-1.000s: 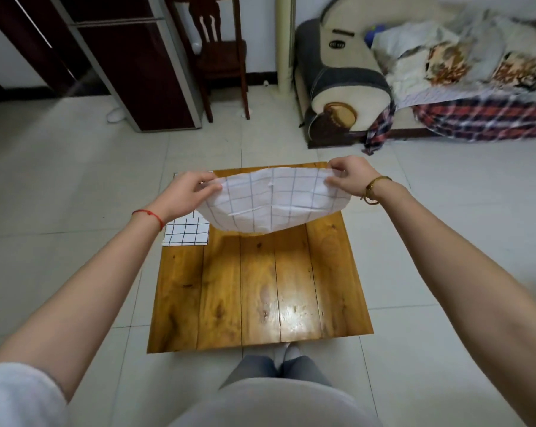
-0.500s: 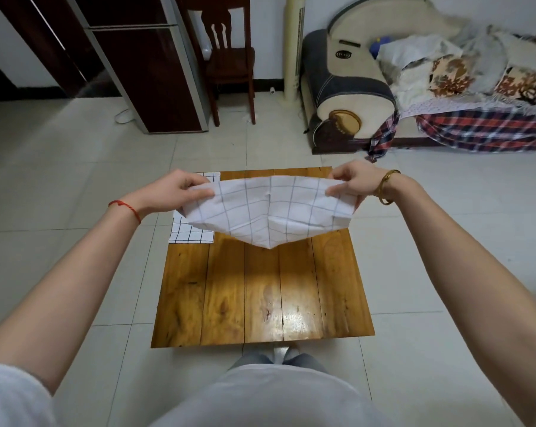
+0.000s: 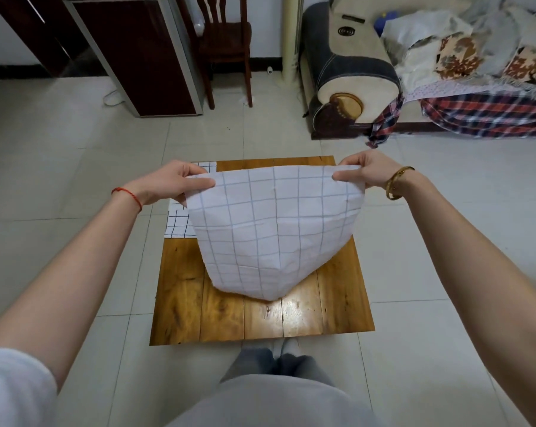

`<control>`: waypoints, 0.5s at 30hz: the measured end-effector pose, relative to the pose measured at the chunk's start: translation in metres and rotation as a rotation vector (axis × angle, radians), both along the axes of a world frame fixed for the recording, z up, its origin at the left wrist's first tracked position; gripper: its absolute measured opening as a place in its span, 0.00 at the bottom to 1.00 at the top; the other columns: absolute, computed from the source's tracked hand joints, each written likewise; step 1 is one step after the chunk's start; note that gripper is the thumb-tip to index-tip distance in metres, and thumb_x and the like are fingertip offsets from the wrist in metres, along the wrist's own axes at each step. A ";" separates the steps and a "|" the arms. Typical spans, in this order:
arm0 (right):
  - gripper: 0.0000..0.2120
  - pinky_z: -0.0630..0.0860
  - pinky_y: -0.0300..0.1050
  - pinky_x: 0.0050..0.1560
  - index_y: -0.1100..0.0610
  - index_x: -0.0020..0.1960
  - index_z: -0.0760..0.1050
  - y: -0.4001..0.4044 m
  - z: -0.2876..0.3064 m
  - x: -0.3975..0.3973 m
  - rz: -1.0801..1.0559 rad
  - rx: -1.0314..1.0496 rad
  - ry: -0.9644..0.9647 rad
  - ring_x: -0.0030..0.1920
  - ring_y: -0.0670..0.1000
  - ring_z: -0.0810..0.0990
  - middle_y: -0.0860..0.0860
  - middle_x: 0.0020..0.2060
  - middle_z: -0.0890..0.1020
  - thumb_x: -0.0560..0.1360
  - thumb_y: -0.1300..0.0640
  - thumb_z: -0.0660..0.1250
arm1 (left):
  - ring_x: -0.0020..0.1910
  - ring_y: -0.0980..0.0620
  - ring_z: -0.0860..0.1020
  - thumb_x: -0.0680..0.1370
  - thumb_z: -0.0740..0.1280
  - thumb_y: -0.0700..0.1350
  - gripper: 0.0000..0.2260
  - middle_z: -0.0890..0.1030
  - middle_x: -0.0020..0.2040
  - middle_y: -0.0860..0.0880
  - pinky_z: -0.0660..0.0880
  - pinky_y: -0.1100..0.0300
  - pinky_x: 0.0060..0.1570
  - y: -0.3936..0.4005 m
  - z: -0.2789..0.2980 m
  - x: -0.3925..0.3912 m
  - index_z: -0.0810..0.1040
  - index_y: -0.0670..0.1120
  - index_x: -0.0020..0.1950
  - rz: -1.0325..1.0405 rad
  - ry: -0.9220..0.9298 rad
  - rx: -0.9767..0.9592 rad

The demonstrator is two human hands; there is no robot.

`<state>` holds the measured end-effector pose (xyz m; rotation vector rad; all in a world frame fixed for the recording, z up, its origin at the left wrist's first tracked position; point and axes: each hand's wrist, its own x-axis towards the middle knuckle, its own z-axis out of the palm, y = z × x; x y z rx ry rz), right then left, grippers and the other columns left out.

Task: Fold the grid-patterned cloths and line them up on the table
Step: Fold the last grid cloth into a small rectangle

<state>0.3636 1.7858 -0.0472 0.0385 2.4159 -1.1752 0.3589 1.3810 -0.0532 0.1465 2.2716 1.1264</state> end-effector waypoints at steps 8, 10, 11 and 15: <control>0.08 0.75 0.47 0.56 0.56 0.52 0.81 0.003 -0.073 -0.051 -0.162 0.124 0.057 0.55 0.54 0.77 0.52 0.49 0.80 0.74 0.55 0.69 | 0.43 0.51 0.77 0.79 0.65 0.48 0.08 0.80 0.41 0.53 0.74 0.58 0.43 0.022 -0.077 -0.053 0.81 0.49 0.44 0.108 0.219 -0.064; 0.09 0.71 0.42 0.57 0.57 0.52 0.81 0.004 -0.098 -0.065 -0.222 0.161 0.090 0.57 0.51 0.76 0.53 0.52 0.81 0.74 0.56 0.68 | 0.49 0.50 0.78 0.79 0.64 0.49 0.09 0.82 0.46 0.52 0.74 0.56 0.50 0.028 -0.103 -0.067 0.82 0.48 0.48 0.130 0.254 -0.088; 0.09 0.70 0.40 0.56 0.58 0.52 0.81 0.004 -0.111 -0.070 -0.256 0.178 0.103 0.58 0.51 0.76 0.53 0.54 0.81 0.74 0.56 0.68 | 0.50 0.50 0.78 0.79 0.64 0.48 0.09 0.82 0.48 0.51 0.73 0.57 0.51 0.032 -0.114 -0.072 0.82 0.47 0.50 0.148 0.267 -0.090; 0.07 0.68 0.37 0.50 0.58 0.50 0.81 0.005 -0.159 -0.090 -0.327 0.239 0.086 0.56 0.53 0.78 0.55 0.51 0.82 0.74 0.57 0.66 | 0.52 0.52 0.76 0.80 0.64 0.45 0.09 0.81 0.51 0.49 0.71 0.59 0.53 0.046 -0.158 -0.092 0.82 0.44 0.55 0.217 0.286 -0.115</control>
